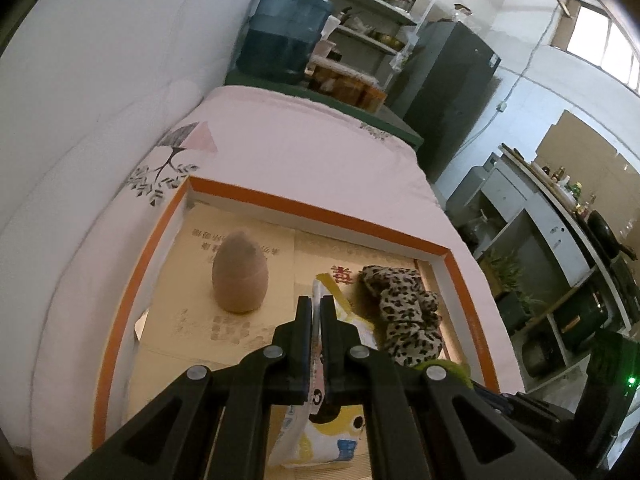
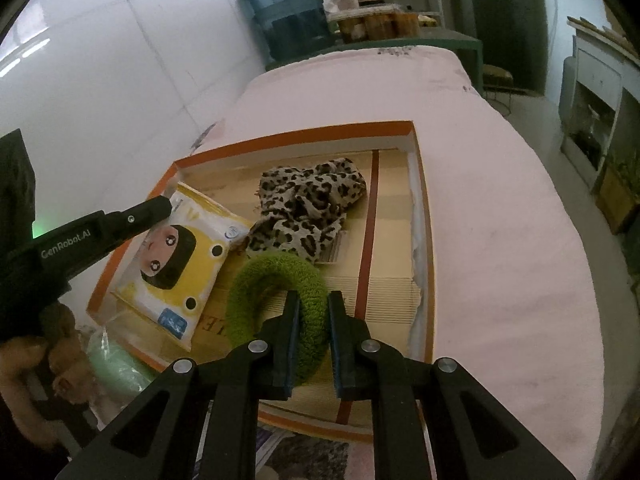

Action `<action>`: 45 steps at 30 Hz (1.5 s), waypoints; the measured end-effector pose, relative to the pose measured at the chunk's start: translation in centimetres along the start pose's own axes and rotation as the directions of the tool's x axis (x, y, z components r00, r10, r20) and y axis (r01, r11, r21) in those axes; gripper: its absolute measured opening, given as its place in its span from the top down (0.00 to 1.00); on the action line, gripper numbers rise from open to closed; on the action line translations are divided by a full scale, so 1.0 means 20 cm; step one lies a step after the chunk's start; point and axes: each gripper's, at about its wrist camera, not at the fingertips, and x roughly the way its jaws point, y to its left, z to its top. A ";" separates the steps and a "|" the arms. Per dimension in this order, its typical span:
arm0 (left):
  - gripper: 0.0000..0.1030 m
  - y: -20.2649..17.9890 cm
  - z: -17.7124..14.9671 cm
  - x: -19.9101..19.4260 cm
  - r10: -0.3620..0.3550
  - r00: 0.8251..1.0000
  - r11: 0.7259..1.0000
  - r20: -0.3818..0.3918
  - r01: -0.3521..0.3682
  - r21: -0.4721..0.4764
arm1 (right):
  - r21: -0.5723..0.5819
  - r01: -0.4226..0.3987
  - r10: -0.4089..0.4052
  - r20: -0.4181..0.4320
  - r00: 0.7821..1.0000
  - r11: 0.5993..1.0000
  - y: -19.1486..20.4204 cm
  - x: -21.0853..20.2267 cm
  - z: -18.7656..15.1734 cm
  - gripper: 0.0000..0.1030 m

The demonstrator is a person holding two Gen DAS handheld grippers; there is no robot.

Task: Organize soft objects
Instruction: 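Open the right gripper releasing the ring while the left releases the packet, then withdraw both open grippers from the tray back toward the pile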

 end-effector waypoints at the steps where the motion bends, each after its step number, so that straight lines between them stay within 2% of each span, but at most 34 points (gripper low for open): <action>1: 0.96 0.00 0.00 0.00 0.003 1.000 1.000 -0.005 -0.003 -0.005 | 0.000 0.001 -0.001 -0.002 1.000 1.000 0.00 0.00 0.00 0.85; 4: 0.94 0.02 0.00 0.01 0.002 1.000 1.000 -0.015 -0.002 -0.017 | 0.003 0.004 -0.004 -0.006 1.000 1.000 -0.01 0.01 0.00 0.83; 6: 0.88 0.03 0.00 0.02 -0.003 1.000 1.000 -0.025 0.002 -0.025 | 0.006 0.004 -0.004 -0.005 1.000 1.000 -0.01 0.01 0.00 0.79; 9: 0.68 0.03 0.00 0.02 -0.004 1.000 1.000 -0.026 0.004 -0.027 | 0.008 0.014 -0.014 0.000 1.000 1.000 -0.01 0.00 0.00 0.73; 12: 0.59 0.03 0.00 -0.01 0.006 1.000 1.000 -0.007 -0.006 -0.021 | 0.012 0.020 -0.020 0.003 1.000 1.000 -0.01 -0.01 0.00 0.67; 29: 0.58 -0.09 -0.02 -0.22 0.115 0.989 0.984 0.096 -0.126 0.122 | 0.027 0.030 -0.032 0.049 0.998 0.999 0.04 -0.16 -0.02 0.65; 45: 0.58 -0.09 -0.09 -0.44 0.126 0.983 0.980 0.132 -0.144 0.135 | 0.006 0.033 -0.034 0.099 0.995 0.999 0.16 -0.35 -0.08 0.65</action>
